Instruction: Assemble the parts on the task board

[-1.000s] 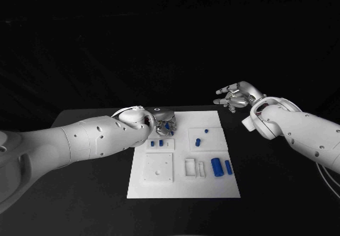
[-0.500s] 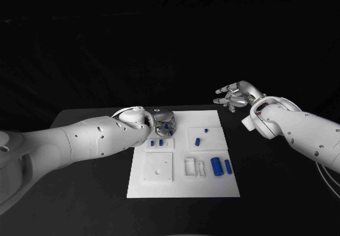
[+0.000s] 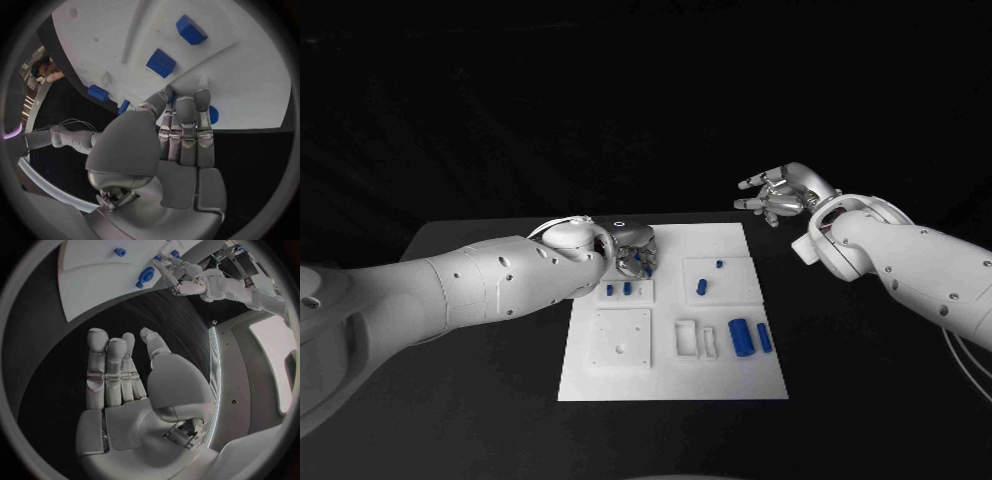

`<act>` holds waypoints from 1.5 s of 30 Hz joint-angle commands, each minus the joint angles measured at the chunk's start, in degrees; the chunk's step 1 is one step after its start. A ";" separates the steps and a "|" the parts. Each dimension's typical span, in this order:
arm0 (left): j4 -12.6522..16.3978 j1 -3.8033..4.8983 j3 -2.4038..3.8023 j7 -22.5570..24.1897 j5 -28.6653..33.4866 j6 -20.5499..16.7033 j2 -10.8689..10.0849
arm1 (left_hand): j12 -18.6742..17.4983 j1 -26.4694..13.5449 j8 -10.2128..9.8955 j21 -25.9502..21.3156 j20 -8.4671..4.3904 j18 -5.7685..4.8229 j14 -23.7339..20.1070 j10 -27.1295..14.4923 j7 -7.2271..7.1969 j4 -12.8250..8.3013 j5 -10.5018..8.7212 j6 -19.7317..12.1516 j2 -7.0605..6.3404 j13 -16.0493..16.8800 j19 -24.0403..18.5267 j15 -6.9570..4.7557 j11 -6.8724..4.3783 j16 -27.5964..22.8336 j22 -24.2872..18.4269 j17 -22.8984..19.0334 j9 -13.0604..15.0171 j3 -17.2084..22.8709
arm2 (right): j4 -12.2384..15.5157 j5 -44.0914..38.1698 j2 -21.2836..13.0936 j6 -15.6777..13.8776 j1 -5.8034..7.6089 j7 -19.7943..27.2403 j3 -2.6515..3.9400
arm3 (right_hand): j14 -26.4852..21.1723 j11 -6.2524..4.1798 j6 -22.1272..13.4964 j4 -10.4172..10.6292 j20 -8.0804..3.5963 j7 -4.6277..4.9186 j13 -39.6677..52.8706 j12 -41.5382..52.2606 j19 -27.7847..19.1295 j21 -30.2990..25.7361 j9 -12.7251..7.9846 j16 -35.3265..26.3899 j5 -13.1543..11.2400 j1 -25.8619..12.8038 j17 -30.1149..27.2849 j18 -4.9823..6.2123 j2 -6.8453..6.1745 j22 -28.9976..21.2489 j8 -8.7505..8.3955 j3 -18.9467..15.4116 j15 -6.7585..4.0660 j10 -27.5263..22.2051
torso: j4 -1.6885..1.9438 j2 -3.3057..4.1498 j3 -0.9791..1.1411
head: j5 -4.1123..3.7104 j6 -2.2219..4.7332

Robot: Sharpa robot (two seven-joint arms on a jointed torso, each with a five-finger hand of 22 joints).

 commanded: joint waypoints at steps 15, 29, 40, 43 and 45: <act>0.75 -0.48 -0.03 1.89 3.30 -4.02 -0.64 | 0.01 -0.15 -0.03 2.42 -1.76 -0.50 1.68 4.28 -0.80 -2.55 -0.03 4.52 1.93 0.17 0.29 -1.17 -1.50 0.51 1.21 0.68 0.75 -0.41 | 0.04 0.08 0.12 0.62 -0.02 0.51 0.02 | -0.38 -1.01 1.43 -0.31 -0.30 0.37 -0.02 0.42 2.41 0.09 0.05 0.41 0.42 -0.65 -0.19 0.79 0.09 1.23 -0.17 0.21 -0.12 -2.12 | 0.08 -0.04 0.01 | 0.03 0.09; 4.06 -0.52 2.36 1.64 7.41 -3.79 -4.34 | -0.05 -0.55 -0.06 2.87 -1.67 -0.38 1.55 3.87 -0.71 -3.01 0.50 4.25 1.91 0.15 -0.18 -1.07 -1.31 0.29 1.20 0.79 0.40 0.15 | 0.08 0.08 -0.05 0.68 -0.02 0.48 0.02 | -0.40 -1.03 1.45 -0.47 -0.32 0.37 0.07 0.55 2.39 0.11 0.04 0.47 0.91 -0.77 -0.31 0.79 0.05 1.19 -0.18 0.49 -0.13 -2.20 | 0.12 -0.10 0.07 | 0.05 0.34; 7.57 -0.21 3.88 0.35 8.87 0.15 -8.26 | -0.09 -0.59 -0.07 3.04 -1.36 -0.15 1.10 3.08 -0.53 -2.94 1.20 3.61 2.18 0.12 -0.88 -0.77 -0.98 0.06 1.21 0.78 0.18 0.53 | 0.05 0.08 -0.32 0.75 -0.02 0.40 0.02 | -0.41 -1.03 1.44 -0.48 -0.32 0.38 0.05 0.54 2.38 0.08 0.04 0.51 1.44 -0.97 -0.37 0.80 -0.08 1.15 -0.18 0.64 -0.14 -2.19 | 0.11 -0.10 0.03 | 0.19 0.35; 8.11 -0.16 3.96 -0.10 8.85 1.03 -9.09 | -0.09 -0.56 -0.06 3.12 -1.30 -0.07 1.05 3.01 -0.51 -2.90 1.31 3.55 2.21 0.12 -0.99 -0.73 -0.94 0.03 1.22 0.77 0.17 0.64 | 0.04 0.08 -0.39 0.77 -0.02 0.38 0.02 | -0.41 -1.03 1.44 -0.48 -0.32 0.38 0.05 0.54 2.38 0.08 0.04 0.51 1.46 -0.99 -0.37 0.80 -0.09 1.14 -0.18 0.64 -0.14 -2.19 | 0.07 -0.05 0.01 | 0.23 0.36; 8.28 -0.15 3.98 -0.36 8.77 1.43 -9.50 | -0.09 -0.56 -0.06 3.15 -1.28 -0.05 1.05 2.99 -0.51 -2.86 1.32 3.54 2.24 0.12 -1.03 -0.72 -0.92 0.02 1.22 0.77 0.17 0.69 | 0.04 0.08 -0.42 0.78 -0.02 0.37 0.02 | -0.41 -1.03 1.44 -0.48 -0.32 0.38 0.05 0.54 2.38 0.08 0.04 0.51 1.46 -0.99 -0.37 0.80 -0.09 1.14 -0.18 0.64 -0.14 -2.19 | 0.07 -0.04 -0.01 | 0.25 0.35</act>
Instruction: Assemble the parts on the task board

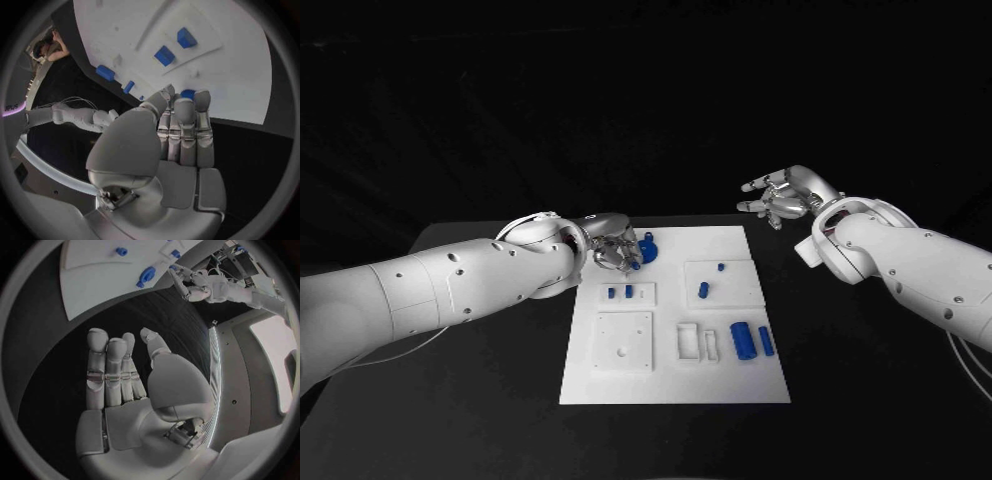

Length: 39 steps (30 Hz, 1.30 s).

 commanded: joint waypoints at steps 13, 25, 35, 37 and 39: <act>-1.04 0.11 0.09 -1.89 -0.55 3.76 -0.89 | 0.04 -0.09 0.40 0.49 0.05 1.14 -0.04 -0.30 0.09 0.33 0.36 -0.34 0.24 -0.02 -0.61 0.15 0.01 -0.38 1.19 0.07 0.12 0.61 | 0.03 0.00 -0.05 0.69 -0.02 0.37 0.02 | -0.41 -1.03 1.43 -0.16 -0.32 0.39 0.04 0.33 2.38 0.08 0.04 0.32 0.30 -0.50 -0.10 0.79 -0.05 1.14 -0.18 0.32 -0.14 -2.18 | -0.11 0.10 -0.06 | 0.23 -0.08; -1.62 0.11 0.09 -2.54 -1.31 4.73 -0.83 | 0.04 -0.03 0.40 0.54 0.05 1.14 -0.04 -0.27 0.08 0.33 0.37 -0.31 0.19 -0.02 -0.62 0.15 0.01 -0.37 1.19 0.07 0.13 0.68 | -0.01 0.00 -0.06 0.72 -0.02 0.36 0.02 | -0.41 -1.03 1.43 -0.16 -0.32 0.39 0.04 0.33 2.38 0.08 0.04 0.32 0.30 -0.50 -0.10 0.79 -0.05 1.14 -0.18 0.32 -0.14 -2.18 | -0.15 0.09 -0.04 | 0.19 -0.16; -1.48 0.11 0.08 -2.86 -1.28 6.33 -0.75 | 0.04 -0.04 0.40 0.66 0.04 1.15 -0.08 -0.25 0.09 0.43 0.30 -0.29 0.12 -0.02 -0.71 0.15 0.00 -0.41 1.17 0.05 0.14 0.81 | -0.07 0.00 -0.04 0.75 -0.02 0.34 0.02 | -0.41 -1.03 1.43 -0.16 -0.32 0.39 0.04 0.33 2.38 0.08 0.04 0.32 0.30 -0.50 -0.10 0.79 -0.05 1.14 -0.18 0.32 -0.14 -2.18 | -0.12 0.07 -0.02 | -0.07 -0.31; -1.52 0.11 0.08 -2.94 -1.27 6.39 -0.74 | 0.03 -0.05 0.40 0.68 0.04 1.14 -0.09 -0.21 0.08 0.46 0.19 -0.28 0.12 -0.02 -0.75 0.13 -0.01 -0.44 1.16 0.03 0.14 0.83 | -0.07 0.00 -0.03 0.74 -0.02 0.34 0.02 | -0.41 -1.03 1.43 -0.16 -0.32 0.39 0.04 0.33 2.38 0.08 0.04 0.32 0.30 -0.50 -0.10 0.79 -0.05 1.14 -0.18 0.32 -0.14 -2.18 | -0.11 0.08 0.00 | -0.12 -0.31; -1.59 0.12 0.08 -3.01 -1.26 6.42 -0.72 | 0.03 -0.05 0.40 0.68 0.04 1.14 -0.09 -0.21 0.08 0.46 0.19 -0.28 0.12 -0.02 -0.75 0.13 -0.01 -0.44 1.16 0.03 0.14 0.83 | -0.07 0.00 -0.02 0.74 -0.02 0.34 0.02 | -0.41 -1.03 1.43 -0.16 -0.32 0.39 0.04 0.33 2.38 0.08 0.04 0.32 0.30 -0.50 -0.10 0.79 -0.05 1.14 -0.18 0.32 -0.14 -2.18 | -0.11 0.08 0.00 | -0.11 -0.29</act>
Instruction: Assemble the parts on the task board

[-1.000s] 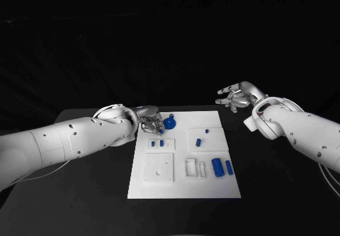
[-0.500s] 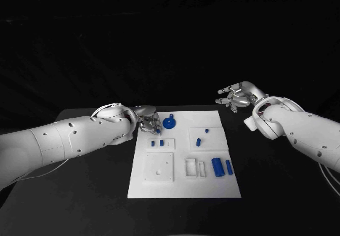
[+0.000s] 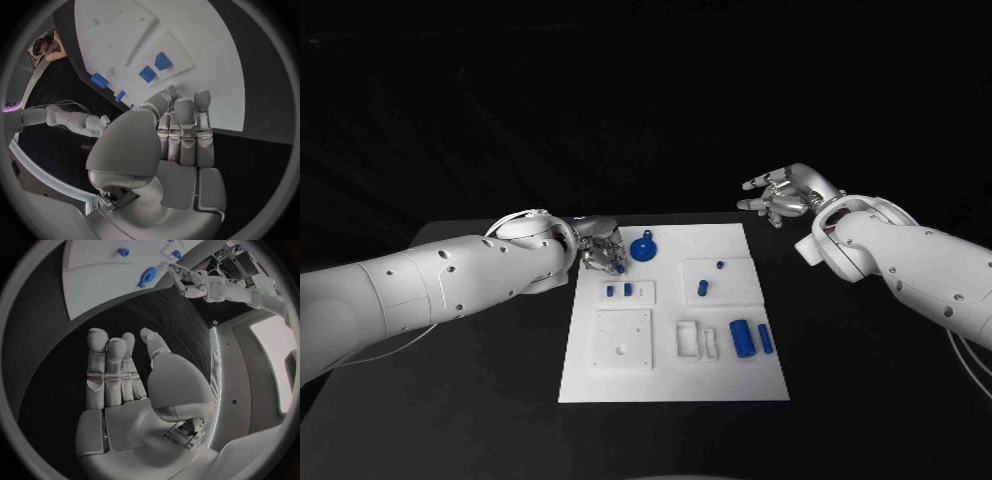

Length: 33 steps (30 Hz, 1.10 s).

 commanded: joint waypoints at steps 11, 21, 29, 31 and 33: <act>-0.73 0.07 0.01 -0.39 -0.29 1.36 0.80 | 0.08 0.06 0.17 0.28 0.03 1.15 -0.10 -0.30 0.32 -0.01 -0.06 0.06 0.38 0.04 -0.36 0.14 0.02 -0.24 1.17 0.04 0.07 0.39 | 0.02 -0.01 0.11 0.69 -0.02 0.35 0.04 | -0.41 -1.03 1.40 -0.16 -0.32 0.42 0.03 0.37 2.38 0.08 0.04 0.33 0.35 -0.53 -0.06 0.80 -0.08 1.14 -0.18 0.33 -0.14 -2.18 | -0.03 0.00 0.04 | 0.12 -0.04; -1.21 0.05 -0.09 -0.63 -0.30 1.35 1.56 | 0.08 0.11 0.17 0.30 0.04 1.15 -0.12 -0.36 0.35 0.07 -0.15 -0.04 0.45 0.04 -0.36 0.15 0.04 -0.25 1.16 0.04 0.06 0.36 | 0.01 -0.01 0.20 0.79 -0.02 0.32 0.04 | -0.44 -1.06 1.40 -0.22 -0.33 0.41 0.05 0.43 2.38 0.24 0.03 0.41 0.34 -0.56 -0.22 0.79 -0.14 1.05 -0.19 0.60 -0.15 -2.10 | -0.02 0.00 0.06 | 0.10 -0.09; -1.46 0.04 -0.20 -1.26 -0.63 2.22 1.87 | 0.09 0.19 0.17 0.31 0.06 1.18 -0.14 -0.39 0.36 0.06 -0.37 -0.10 0.51 0.05 -0.38 0.17 0.06 -0.24 1.16 0.05 0.07 0.39 | 0.03 -0.01 0.20 0.82 -0.02 0.30 0.04 | -0.44 -1.08 1.46 -0.25 -0.34 0.39 0.04 0.43 2.39 0.28 0.04 0.42 0.34 -0.57 -0.24 0.78 -0.15 1.05 -0.19 0.62 -0.16 -2.02 | 0.00 -0.01 0.06 | 0.02 -0.10; -1.51 0.04 -0.24 -1.59 -0.96 2.73 1.99 | 0.08 0.20 0.16 0.29 0.07 1.17 -0.19 -0.44 0.37 0.07 -0.45 -0.14 0.53 0.05 -0.42 0.18 0.07 -0.27 1.17 0.04 0.06 0.38 | 0.04 -0.01 0.19 0.82 -0.02 0.29 0.04 | -0.44 -1.08 1.46 -0.25 -0.34 0.39 0.04 0.43 2.39 0.28 0.04 0.42 0.34 -0.57 -0.24 0.78 -0.15 1.05 -0.19 0.62 -0.16 -2.02 | -0.01 -0.02 0.03 | 0.04 -0.16; -1.58 0.04 -0.29 -1.95 -1.31 3.30 2.09 | 0.08 0.20 0.16 0.29 0.07 1.17 -0.19 -0.44 0.37 0.07 -0.45 -0.14 0.53 0.05 -0.42 0.18 0.07 -0.27 1.17 0.04 0.06 0.38 | 0.04 -0.01 0.19 0.83 -0.02 0.29 0.04 | -0.44 -1.08 1.46 -0.25 -0.34 0.39 0.04 0.43 2.39 0.28 0.04 0.42 0.34 -0.57 -0.24 0.78 -0.15 1.05 -0.19 0.62 -0.16 -2.02 | -0.03 0.00 0.02 | 0.06 -0.19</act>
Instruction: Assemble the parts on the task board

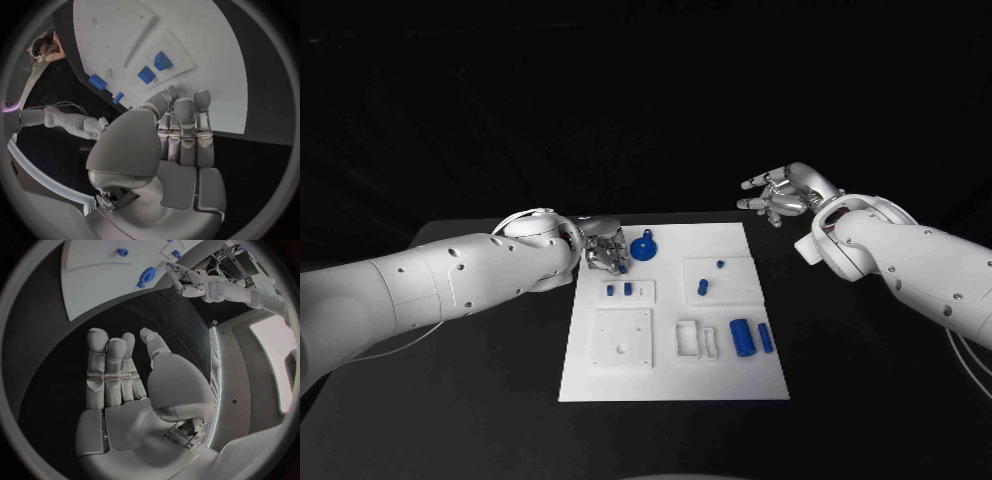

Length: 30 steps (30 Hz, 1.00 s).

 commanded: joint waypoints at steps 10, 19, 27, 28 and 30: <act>-0.13 0.03 -0.21 -1.76 -1.89 3.66 0.55 | 0.09 0.26 0.16 0.29 0.09 1.18 -0.29 -0.48 0.36 -0.05 -0.22 -0.20 0.65 0.06 -0.53 0.20 0.10 -0.29 1.14 0.04 0.09 0.31 | 0.06 -0.02 0.00 0.75 -0.02 0.30 0.02 | -0.23 -1.08 1.43 0.07 -0.34 0.42 0.03 0.21 2.39 0.28 0.04 0.21 0.34 -0.57 -0.06 0.78 -0.15 1.05 -0.18 0.31 0.05 -2.02 | 0.05 0.00 -0.02 | -0.05 -0.06; -0.33 -0.01 -0.33 -1.66 -1.98 3.87 0.99 | 0.09 0.26 0.16 0.29 0.09 1.18 -0.29 -0.48 0.36 -0.05 -0.22 -0.20 0.65 0.06 -0.53 0.20 0.10 -0.29 1.14 0.04 0.09 0.31 | 0.13 -0.02 0.01 0.80 -0.02 0.30 0.02 | -0.19 -1.09 1.46 0.05 -0.36 0.41 0.02 0.21 2.41 0.38 0.04 0.22 0.38 -0.63 -0.08 0.77 -0.14 1.04 -0.18 0.34 0.03 -1.99 | -0.01 0.03 -0.03 | -0.08 -0.07; -0.36 -0.03 -0.42 -1.29 -1.39 2.50 0.79 | 0.07 0.59 0.07 0.20 0.37 1.26 -0.62 -1.91 0.78 -0.23 -0.53 -1.68 0.59 0.04 -0.91 0.57 0.56 -0.32 1.17 -0.05 -0.21 -0.26 | 0.15 -0.02 -0.06 0.75 -0.02 0.32 0.02 | -0.18 -1.09 1.47 0.06 -0.36 0.41 -0.02 0.17 2.40 0.43 0.04 0.22 0.37 -0.68 -0.10 0.77 -0.13 1.01 -0.18 0.35 0.03 -1.99 | 0.00 0.00 -0.02 | -0.16 -0.16; -0.35 -0.03 -0.43 -1.25 -1.32 2.34 0.75 | 0.06 0.70 0.07 0.22 0.43 1.32 -0.66 -2.13 0.84 -0.27 -0.53 -1.92 0.58 0.04 -0.94 0.62 0.64 -0.31 1.17 -0.06 -0.24 -0.37 | 0.15 -0.02 -0.06 0.75 -0.02 0.32 0.02 | -0.18 -1.09 1.47 0.06 -0.36 0.41 -0.02 0.17 2.40 0.43 0.04 0.22 0.37 -0.68 -0.10 0.77 -0.13 1.01 -0.18 0.35 0.03 -1.99 | 0.00 0.00 -0.02 | -0.16 -0.16; -0.33 -0.04 -0.43 -1.21 -1.18 1.86 0.68 | 0.06 0.85 0.06 0.25 0.55 1.43 -0.73 -2.50 0.94 -0.29 -0.56 -2.36 0.62 0.03 -1.02 0.72 0.78 -0.29 1.18 -0.08 -0.28 -0.59 | 0.15 -0.02 -0.08 0.73 -0.02 0.31 0.02 | -0.18 -1.09 1.47 0.06 -0.36 0.41 -0.02 0.17 2.40 0.43 0.04 0.22 0.37 -0.68 -0.10 0.77 -0.13 1.01 -0.18 0.35 0.03 -1.99 | 0.01 -0.01 -0.02 | -0.13 -0.13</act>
